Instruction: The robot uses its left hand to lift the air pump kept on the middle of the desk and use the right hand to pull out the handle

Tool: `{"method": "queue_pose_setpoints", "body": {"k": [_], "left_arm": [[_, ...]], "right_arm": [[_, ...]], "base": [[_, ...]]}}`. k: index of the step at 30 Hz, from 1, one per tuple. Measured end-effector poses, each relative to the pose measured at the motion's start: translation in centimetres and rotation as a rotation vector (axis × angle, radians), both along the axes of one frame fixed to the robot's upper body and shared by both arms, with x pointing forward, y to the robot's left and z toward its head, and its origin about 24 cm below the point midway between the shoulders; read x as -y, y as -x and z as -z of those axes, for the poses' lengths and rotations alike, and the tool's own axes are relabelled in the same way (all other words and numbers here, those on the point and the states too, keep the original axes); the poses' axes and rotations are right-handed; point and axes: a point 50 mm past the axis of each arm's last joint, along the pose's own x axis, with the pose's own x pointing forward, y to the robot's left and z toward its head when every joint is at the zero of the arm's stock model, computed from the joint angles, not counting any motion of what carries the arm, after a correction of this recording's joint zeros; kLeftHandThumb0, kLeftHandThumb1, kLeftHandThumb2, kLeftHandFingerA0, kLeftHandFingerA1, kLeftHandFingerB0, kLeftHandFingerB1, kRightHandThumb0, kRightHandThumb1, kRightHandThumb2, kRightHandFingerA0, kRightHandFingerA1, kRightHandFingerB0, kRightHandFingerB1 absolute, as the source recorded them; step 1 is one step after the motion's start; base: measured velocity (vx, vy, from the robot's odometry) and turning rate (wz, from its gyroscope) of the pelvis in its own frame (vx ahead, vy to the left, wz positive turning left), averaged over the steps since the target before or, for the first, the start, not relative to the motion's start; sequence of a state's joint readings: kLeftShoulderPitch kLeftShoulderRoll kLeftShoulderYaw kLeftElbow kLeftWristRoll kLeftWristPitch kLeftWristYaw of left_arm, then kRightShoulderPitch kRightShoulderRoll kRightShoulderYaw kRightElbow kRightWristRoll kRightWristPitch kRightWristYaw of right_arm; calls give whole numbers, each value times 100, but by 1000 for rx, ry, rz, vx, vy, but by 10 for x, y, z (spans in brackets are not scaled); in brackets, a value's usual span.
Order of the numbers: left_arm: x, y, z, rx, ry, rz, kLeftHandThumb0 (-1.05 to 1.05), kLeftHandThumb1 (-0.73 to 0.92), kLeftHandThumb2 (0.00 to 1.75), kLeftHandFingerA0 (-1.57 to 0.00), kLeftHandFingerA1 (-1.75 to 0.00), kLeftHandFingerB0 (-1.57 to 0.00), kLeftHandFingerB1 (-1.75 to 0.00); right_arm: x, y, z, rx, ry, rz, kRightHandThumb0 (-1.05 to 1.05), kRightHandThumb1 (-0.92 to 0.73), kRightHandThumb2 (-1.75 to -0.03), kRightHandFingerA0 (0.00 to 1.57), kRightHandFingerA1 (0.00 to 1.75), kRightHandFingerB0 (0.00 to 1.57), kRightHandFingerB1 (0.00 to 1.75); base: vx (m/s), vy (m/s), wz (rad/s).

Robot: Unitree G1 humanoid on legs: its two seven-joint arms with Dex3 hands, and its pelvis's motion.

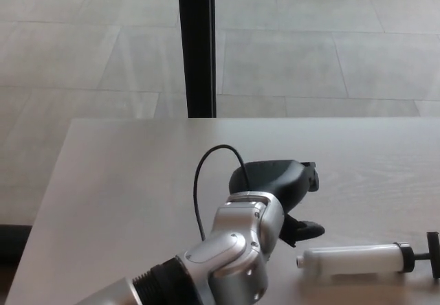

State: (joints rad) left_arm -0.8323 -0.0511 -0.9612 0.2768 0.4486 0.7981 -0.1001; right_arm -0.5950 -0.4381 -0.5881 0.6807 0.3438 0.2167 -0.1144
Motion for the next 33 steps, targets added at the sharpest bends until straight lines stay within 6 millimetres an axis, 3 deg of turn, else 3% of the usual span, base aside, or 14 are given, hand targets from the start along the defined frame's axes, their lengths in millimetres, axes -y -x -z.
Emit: {"method": "queue_pose_setpoints", "body": {"k": [2, 3, 4, 5, 6, 7, 14, 15, 17, 18, 19, 20, 24, 33], "left_arm": [[4, 4, 4, -26, -23, 2, -85, 59, 93, -27, -79, -13, -56], [6, 5, 8, -41, -41, 1, -85, 59, 93, -27, -79, -13, -56], [7, 6, 11, -54, -59, -2, -42, 39, 103, -9, -59, -4, -55], [7, 7, 13, -68, -73, -8, -86, 59, 94, -25, -78, -9, -54], [7, 7, 15, -79, -83, -16, -86, 59, 94, -25, -78, -9, -54], [8, 8, 18, -100, -95, -31, -87, 60, 94, -21, -74, -9, -54], [17, 8, 21, -152, -89, -88, -86, 61, 95, -24, -77, -9, -54], [18, 8, 20, -156, -85, -89, -42, 41, 105, -11, -61, -4, -55], [19, 8, 19, -160, -79, -94, -42, 41, 105, -11, -61, -4, -55], [18, 8, 20, -162, -81, -95, -42, 41, 105, -8, -59, -3, -54], [18, 8, 20, -163, -85, -95, -91, 61, 102, -15, -66, -1, -46], [18, 8, 20, -164, -88, -94, -81, 58, 104, 0, -57, -7, -42], [19, 10, 24, -175, -122, -93, -96, 65, 106, 0, -44, 0, -28], [18, 10, 30, -166, -168, -96, -84, 55, 102, 0, -50, 0, -33]], "right_arm": [[0, 0, 2, -7, -6, 1, -58, -59, -89, 55, 63, 35, 51], [0, 0, 3, -11, -10, 1, -58, -59, -89, 55, 63, 35, 51], [0, -1, 3, -12, -12, 2, -59, -59, -89, 56, 64, 35, 51], [0, -1, 4, -13, -13, 2, -58, -58, -89, 57, 64, 39, 53], [0, -1, 4, -14, -14, 3, -58, -58, -89, 57, 64, 39, 53], [0, -1, 4, -15, -16, 5, -57, -71, -61, 64, 56, 46, 42], [-4, -7, -2, -11, -4, 5, -56, -67, -63, 62, 54, 44, 42], [-5, -8, -3, -12, -2, 3, -57, -57, -89, 61, 64, 44, 54], [-6, -10, -3, -16, -1, 0, -57, -57, -89, 61, 64, 44, 54], [-6, -10, -3, -18, 0, -1, -54, -71, -61, 66, 54, 48, 41], [-7, -11, -3, -20, 1, -2, -55, -70, -59, 67, 53, 50, 41], [-7, -11, -4, -21, 3, -3, -55, -70, -61, 69, 53, 51, 41], [-10, -15, -6, -32, 19, -4, -58, -70, -60, 68, 53, 52, 41], [-18, -23, -11, -43, 62, -39, -54, -71, -62, 66, 55, 49, 42]], "base": [[0, 0, 0], [0, 0, 0], [0, 0, 0], [0, 0, 0], [0, 0, 0], [0, 0, 0], [0, 0, 0], [0, 0, 0], [0, 0, 0], [0, 0, 0], [0, 0, 0], [0, 0, 0], [0, 0, 0], [0, 0, 0]]}}
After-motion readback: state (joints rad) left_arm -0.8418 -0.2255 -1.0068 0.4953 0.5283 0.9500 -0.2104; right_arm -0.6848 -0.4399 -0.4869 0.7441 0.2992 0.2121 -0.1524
